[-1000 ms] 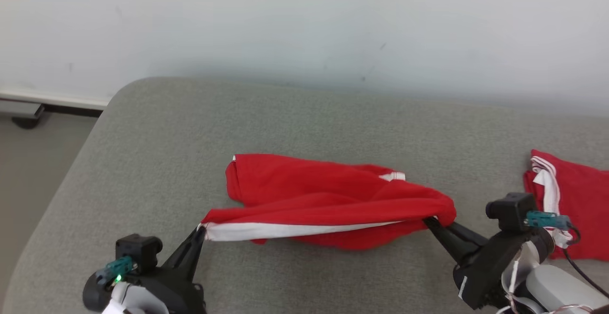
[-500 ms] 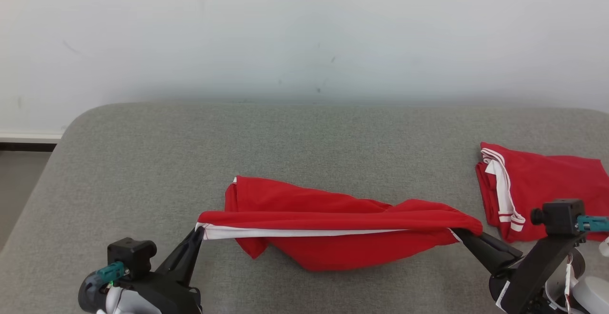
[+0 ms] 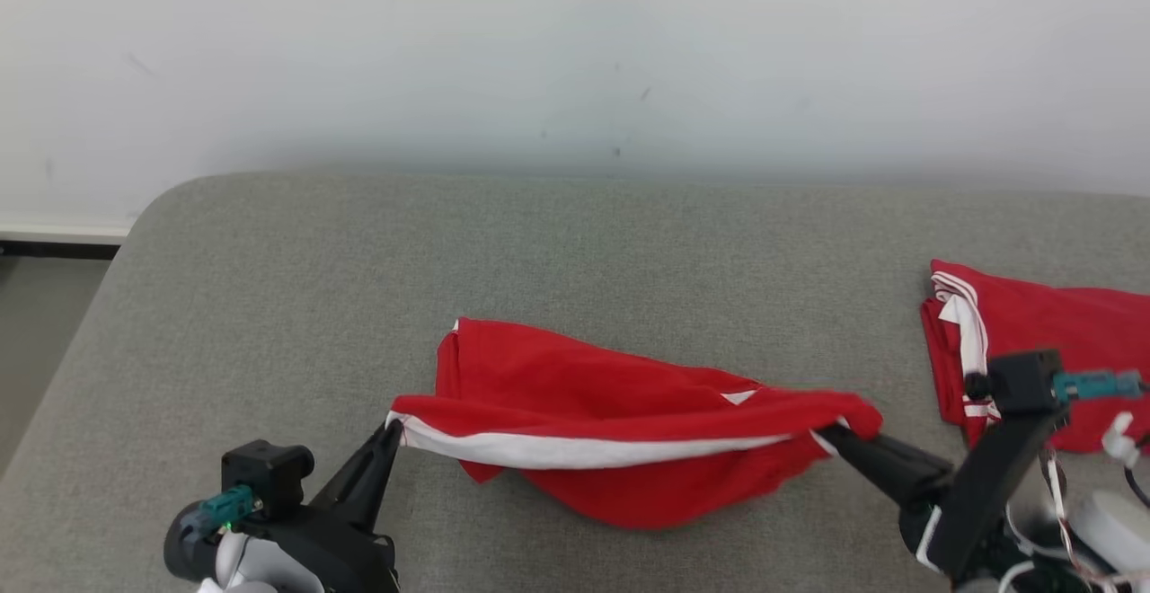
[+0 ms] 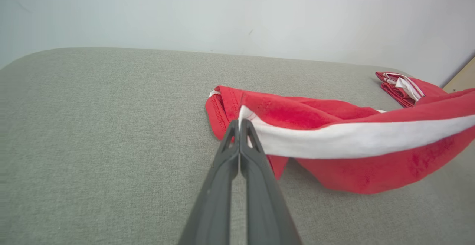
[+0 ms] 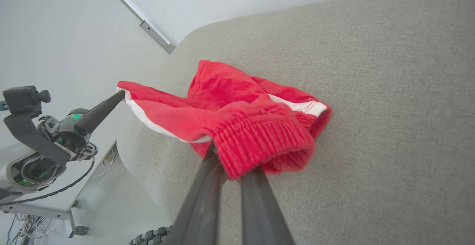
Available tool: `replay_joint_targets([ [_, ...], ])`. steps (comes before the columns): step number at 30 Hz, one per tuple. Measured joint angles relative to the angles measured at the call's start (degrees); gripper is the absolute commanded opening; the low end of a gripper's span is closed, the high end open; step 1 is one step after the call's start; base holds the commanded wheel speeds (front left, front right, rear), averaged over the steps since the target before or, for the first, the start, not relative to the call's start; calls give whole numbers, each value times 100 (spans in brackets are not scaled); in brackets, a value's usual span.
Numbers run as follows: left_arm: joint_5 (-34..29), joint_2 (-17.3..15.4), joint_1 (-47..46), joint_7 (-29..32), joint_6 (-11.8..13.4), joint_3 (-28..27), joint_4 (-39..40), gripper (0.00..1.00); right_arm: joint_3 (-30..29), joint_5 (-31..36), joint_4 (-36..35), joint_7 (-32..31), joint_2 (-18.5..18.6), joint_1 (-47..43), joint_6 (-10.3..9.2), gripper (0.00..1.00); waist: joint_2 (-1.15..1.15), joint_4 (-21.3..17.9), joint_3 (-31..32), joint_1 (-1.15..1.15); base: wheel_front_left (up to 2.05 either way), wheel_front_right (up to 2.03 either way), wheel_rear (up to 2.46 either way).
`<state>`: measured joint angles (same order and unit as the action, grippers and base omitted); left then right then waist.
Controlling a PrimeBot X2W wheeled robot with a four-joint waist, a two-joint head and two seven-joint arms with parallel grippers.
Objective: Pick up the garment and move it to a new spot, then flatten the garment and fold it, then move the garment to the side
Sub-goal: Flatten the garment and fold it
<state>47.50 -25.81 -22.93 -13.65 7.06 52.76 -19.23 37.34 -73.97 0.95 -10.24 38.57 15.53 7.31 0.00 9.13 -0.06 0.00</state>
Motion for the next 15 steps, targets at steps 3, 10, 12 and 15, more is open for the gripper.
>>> replay_joint_targets([
  [3,1,-51,-50,0,0,-52,9,0,-29,-34,71,-144,-140,360,-2,0,0,23,-70,0,0,0,0],
  [10,-8,87,-271,38,0,-52,24,0,112,524,935,-356,-413,1266,-450,0,0,51,-275,-1,0,0,0],
  [12,-12,169,-360,53,-3,-27,40,0,211,675,1237,-438,-479,1368,-559,0,0,86,-331,-1,0,0,0],
  [15,-16,218,-453,58,-11,-13,26,0,360,806,1616,-539,-644,1517,-649,0,0,160,-415,-1,0,0,0],
])
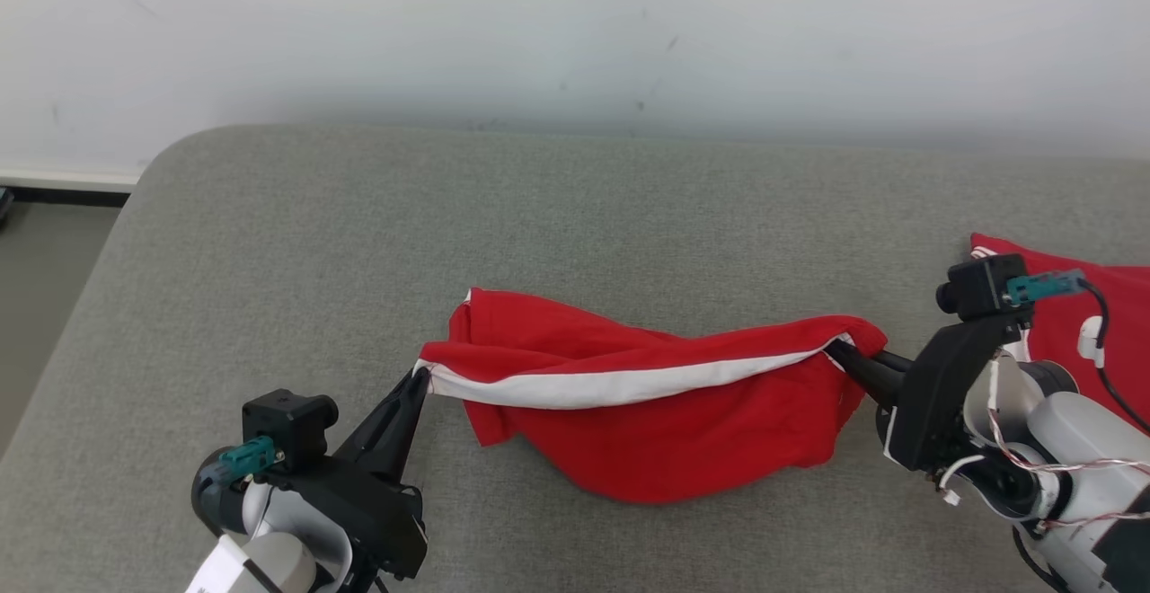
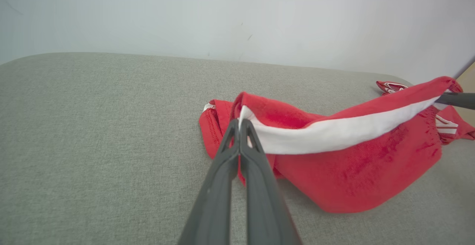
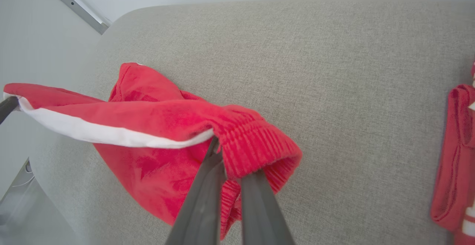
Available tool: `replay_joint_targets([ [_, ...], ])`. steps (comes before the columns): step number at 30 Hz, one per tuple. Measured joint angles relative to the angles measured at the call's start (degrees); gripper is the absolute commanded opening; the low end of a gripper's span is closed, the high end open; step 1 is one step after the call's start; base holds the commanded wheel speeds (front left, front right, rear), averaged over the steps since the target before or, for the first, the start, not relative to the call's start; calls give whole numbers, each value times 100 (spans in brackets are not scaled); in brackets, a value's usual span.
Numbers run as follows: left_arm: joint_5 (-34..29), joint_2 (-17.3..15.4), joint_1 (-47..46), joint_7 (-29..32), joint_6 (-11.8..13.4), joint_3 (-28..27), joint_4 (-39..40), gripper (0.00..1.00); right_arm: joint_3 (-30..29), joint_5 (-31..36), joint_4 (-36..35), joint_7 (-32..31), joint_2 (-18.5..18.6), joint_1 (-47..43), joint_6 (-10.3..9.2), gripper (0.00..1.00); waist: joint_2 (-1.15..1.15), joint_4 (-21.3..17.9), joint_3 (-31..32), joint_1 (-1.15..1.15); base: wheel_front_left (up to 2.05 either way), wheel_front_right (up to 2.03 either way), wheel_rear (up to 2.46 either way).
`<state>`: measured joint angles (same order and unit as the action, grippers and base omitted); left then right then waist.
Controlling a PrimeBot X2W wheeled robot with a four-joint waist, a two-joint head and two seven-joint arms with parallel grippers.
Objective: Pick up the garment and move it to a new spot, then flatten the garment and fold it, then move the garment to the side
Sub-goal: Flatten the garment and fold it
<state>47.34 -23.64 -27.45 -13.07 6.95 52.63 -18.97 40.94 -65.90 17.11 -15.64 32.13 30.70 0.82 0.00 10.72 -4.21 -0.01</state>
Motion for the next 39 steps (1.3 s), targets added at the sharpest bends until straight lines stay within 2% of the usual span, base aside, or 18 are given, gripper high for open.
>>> replay_joint_targets([
  [4,0,38,-41,0,-47,1,-57,0,145,75,403,-59,-261,200,-37,0,0,120,-99,0,0,0,0],
  [7,1,42,-41,-1,-48,-4,-131,0,258,133,667,-107,-470,310,5,0,0,197,-155,0,0,0,0],
  [15,2,96,-40,-5,-94,-11,-249,0,508,419,1213,-108,-588,451,79,0,0,217,-177,1,0,0,0],
  [16,3,118,-40,-5,-96,-9,-256,0,535,456,1281,-105,-614,481,105,6,0,212,-178,0,0,0,0],
  [17,3,136,-40,-5,-97,-7,-259,0,545,481,1336,-101,-647,510,123,17,0,208,-180,0,0,0,0],
  [18,3,149,-40,-7,-98,-7,-265,0,552,505,1394,-99,-688,532,130,39,0,203,-182,1,0,0,0],
  [19,3,154,-40,-7,-99,-7,-272,0,566,513,1437,-94,-722,544,136,80,0,199,-184,1,0,0,0],
  [20,3,154,-40,-7,-100,-8,-286,0,580,516,1478,-91,-748,549,168,100,0,194,-186,1,0,0,0],
  [29,27,120,21,-15,-143,-75,-455,0,604,544,1415,143,-750,541,426,100,0,82,-81,1,0,0,0],
  [39,41,92,176,-62,-136,-86,-434,0,453,492,1183,459,-464,263,472,100,0,-163,59,1,0,0,0],
])
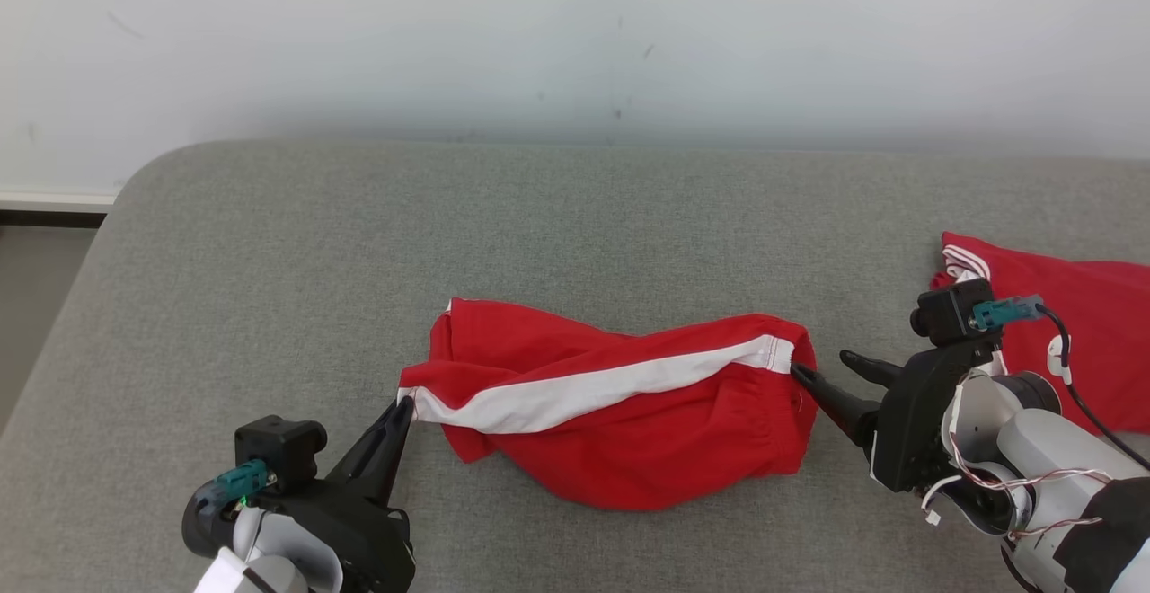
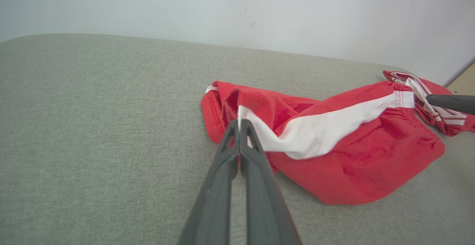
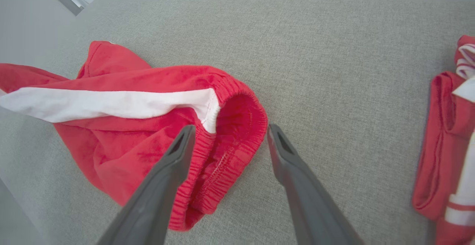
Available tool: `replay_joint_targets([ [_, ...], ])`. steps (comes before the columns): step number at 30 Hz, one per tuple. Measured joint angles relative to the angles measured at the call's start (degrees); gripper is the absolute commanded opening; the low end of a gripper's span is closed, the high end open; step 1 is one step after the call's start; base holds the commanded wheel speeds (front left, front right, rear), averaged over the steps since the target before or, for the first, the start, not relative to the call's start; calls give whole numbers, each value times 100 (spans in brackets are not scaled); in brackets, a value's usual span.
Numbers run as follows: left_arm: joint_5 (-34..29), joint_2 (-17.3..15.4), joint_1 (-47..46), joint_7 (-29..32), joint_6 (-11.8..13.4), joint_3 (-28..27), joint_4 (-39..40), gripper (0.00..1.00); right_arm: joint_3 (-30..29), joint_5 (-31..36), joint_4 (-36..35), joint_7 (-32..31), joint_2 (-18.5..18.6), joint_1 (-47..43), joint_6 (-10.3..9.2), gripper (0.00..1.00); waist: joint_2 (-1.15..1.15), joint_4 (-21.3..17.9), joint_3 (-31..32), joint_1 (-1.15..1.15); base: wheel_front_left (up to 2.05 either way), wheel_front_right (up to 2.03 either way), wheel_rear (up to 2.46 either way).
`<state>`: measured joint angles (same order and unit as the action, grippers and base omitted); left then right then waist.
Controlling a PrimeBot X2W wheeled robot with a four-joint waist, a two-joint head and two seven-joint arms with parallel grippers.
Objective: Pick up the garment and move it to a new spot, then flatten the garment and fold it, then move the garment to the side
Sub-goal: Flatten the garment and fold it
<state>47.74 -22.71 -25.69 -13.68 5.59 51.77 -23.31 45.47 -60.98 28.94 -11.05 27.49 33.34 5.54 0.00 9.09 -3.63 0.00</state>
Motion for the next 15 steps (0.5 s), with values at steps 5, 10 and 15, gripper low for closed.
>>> replay_joint_targets([
  [5,-33,24,0,-3,1,38,4,0,7,9,-25,16,-23,-7,-30,100,0,-11,39,0,0,0,0],
  [10,-78,135,-1,-3,1,120,25,0,25,14,82,-11,-77,-1,-218,100,0,69,77,0,0,0,0],
  [15,-89,167,-1,-3,2,153,49,0,32,19,219,-69,-204,25,-406,100,0,154,89,0,0,0,0],
])
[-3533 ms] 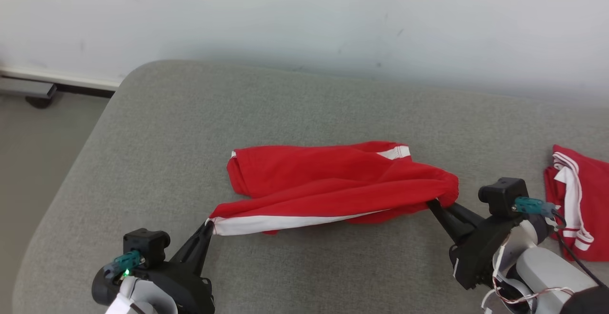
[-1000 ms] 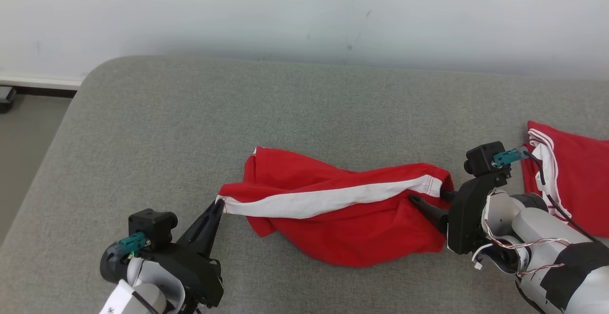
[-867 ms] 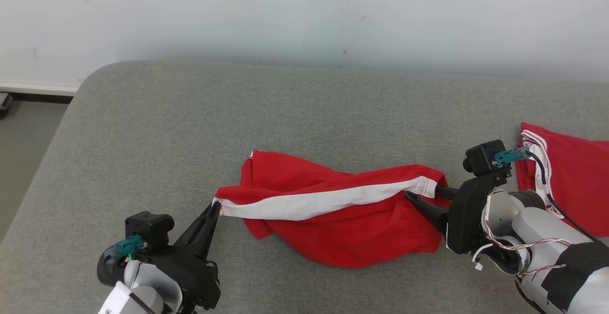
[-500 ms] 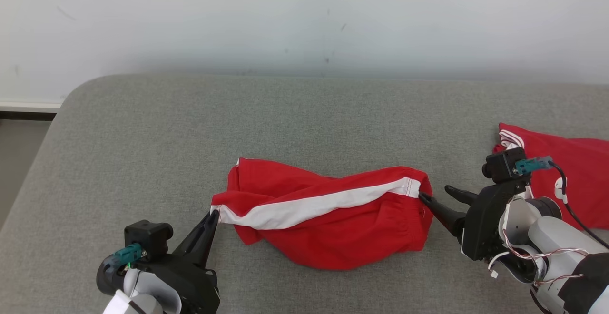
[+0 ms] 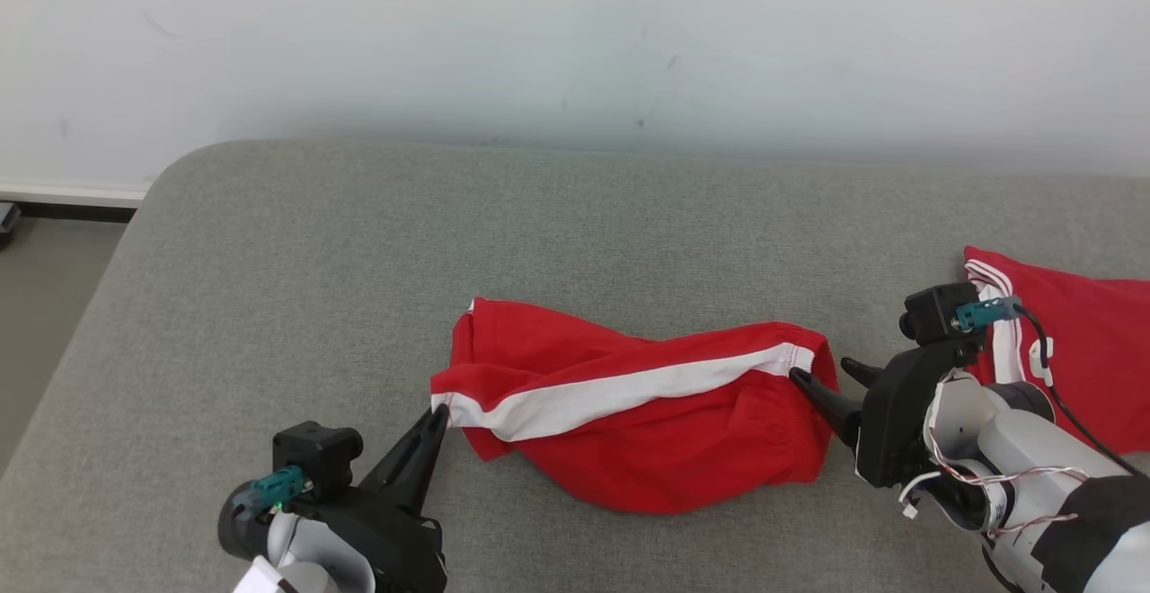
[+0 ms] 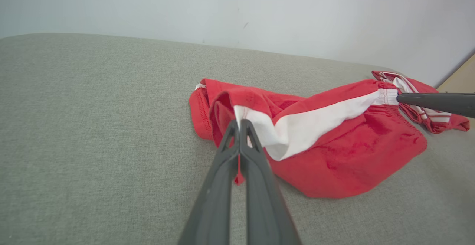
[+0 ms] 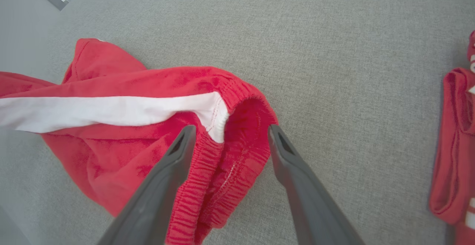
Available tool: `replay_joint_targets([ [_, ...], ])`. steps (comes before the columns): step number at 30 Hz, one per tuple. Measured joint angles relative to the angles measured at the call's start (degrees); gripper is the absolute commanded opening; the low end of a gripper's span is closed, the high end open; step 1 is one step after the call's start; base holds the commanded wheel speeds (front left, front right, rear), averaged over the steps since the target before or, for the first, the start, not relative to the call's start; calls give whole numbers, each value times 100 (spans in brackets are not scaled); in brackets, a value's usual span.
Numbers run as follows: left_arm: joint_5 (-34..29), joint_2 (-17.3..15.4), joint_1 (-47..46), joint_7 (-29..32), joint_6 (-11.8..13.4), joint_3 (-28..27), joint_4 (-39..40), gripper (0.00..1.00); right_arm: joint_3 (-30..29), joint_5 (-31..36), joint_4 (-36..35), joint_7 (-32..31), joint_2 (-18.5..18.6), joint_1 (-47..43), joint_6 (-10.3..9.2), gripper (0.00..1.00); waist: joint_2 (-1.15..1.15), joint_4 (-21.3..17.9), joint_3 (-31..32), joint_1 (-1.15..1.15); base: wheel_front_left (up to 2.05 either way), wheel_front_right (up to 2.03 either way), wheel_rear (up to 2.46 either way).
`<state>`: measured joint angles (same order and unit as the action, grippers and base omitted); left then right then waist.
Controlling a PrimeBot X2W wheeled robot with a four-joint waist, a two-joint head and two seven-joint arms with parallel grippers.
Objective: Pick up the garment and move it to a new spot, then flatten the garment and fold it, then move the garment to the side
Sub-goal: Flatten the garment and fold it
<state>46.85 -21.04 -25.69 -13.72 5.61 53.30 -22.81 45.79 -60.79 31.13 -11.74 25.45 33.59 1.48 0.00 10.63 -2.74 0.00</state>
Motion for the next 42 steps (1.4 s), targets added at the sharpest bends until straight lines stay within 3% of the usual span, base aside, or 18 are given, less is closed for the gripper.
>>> replay_joint_targets([
  [4,-4,77,0,-1,0,45,13,0,3,0,144,-136,-76,120,-133,100,0,88,-10,0,0,0,0],
  [5,-24,86,0,-1,0,57,15,0,20,1,226,-191,-127,193,-180,95,0,130,-21,0,0,0,0],
  [6,-35,87,0,-1,0,60,16,0,31,1,258,-227,-152,227,-202,53,0,150,-28,0,0,0,0],
  [8,-37,90,0,-1,1,58,16,0,70,1,361,-303,-227,285,-205,0,0,182,-45,0,0,0,0],
  [25,-35,-120,88,-21,44,-155,11,0,105,-3,546,-405,-400,372,-98,0,0,-50,-102,0,0,0,0],
  [31,-62,-383,81,-20,19,-162,141,0,-113,-136,369,-338,-310,485,-35,0,0,-251,-123,0,0,0,0],
  [34,-247,-548,-80,69,-146,-107,231,0,-104,-171,313,-405,-259,591,-8,0,0,-372,-165,0,0,0,0],
  [37,-187,-592,-603,312,-478,-146,268,0,-151,-278,300,-571,-269,791,13,0,0,-476,-271,0,0,0,0],
  [42,826,-498,-1711,905,-1159,-803,-252,0,-200,-274,579,-965,-638,1852,-22,0,0,-632,-576,-1,0,0,0],
])
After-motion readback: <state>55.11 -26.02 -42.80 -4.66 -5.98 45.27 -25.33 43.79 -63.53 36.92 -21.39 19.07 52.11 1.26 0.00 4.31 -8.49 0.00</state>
